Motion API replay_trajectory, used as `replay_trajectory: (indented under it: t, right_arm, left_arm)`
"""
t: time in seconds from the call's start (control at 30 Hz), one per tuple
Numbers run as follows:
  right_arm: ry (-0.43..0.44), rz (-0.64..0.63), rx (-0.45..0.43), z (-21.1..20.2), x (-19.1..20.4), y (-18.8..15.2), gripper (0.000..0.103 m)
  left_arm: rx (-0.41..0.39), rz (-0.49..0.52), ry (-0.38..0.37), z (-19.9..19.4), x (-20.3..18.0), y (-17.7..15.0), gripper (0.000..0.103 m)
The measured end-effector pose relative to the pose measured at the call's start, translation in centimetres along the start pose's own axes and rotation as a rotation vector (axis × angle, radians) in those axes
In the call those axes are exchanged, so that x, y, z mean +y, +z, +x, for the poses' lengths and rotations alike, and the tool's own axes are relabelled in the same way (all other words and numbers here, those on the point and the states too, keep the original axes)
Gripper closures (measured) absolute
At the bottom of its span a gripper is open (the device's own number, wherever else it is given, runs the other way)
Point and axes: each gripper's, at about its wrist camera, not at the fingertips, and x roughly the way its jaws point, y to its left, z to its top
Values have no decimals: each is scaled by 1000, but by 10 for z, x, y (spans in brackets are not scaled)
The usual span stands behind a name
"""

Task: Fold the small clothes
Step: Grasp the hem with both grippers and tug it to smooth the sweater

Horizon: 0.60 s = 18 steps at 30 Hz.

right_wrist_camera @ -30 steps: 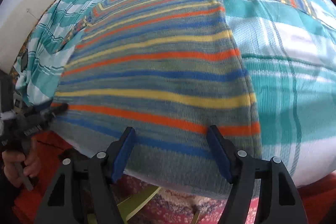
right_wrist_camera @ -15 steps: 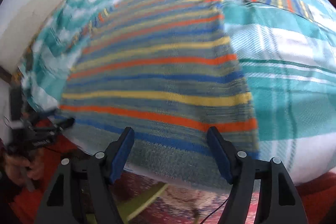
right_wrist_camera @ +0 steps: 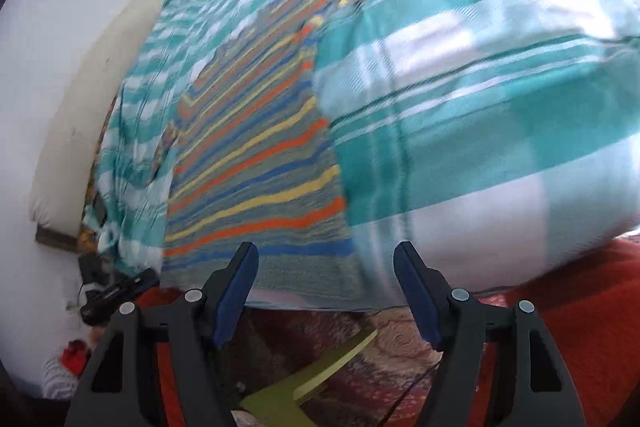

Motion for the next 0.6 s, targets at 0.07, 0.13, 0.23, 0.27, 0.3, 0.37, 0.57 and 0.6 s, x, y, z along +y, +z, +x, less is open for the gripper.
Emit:
replay_trajectory:
  t: [0.07,0.13,0.23,0.27,0.3,0.37,0.57,0.6]
  right_arm:
    - [-26,-6,60,19,1,1,33]
    - [-29,-22,98,32,2,0,40]
    - [-4,-44,146,43,7,-1,87]
    - [-6,-47,148,43,6,-4,96]
    - [-4,-52,149,43,8,-5,96]
    - [16,-65,139,37,14,-5,96]
    - [169,-51,100,1,39,-4,97]
    - [196,-48,101,-4,43,-4,97]
  left_arm:
    - [27,34,27,10,-8,0,50]
    - [57,37,58,20,-12,2,55]
    - [83,32,60,24,-15,1,85]
    - [85,31,49,23,-16,1,96]
    - [78,29,44,21,-16,1,97]
    - [31,37,46,6,-19,2,98]
    - [-99,40,13,-55,-19,20,98]
    - [-106,52,17,-62,-20,22,98]
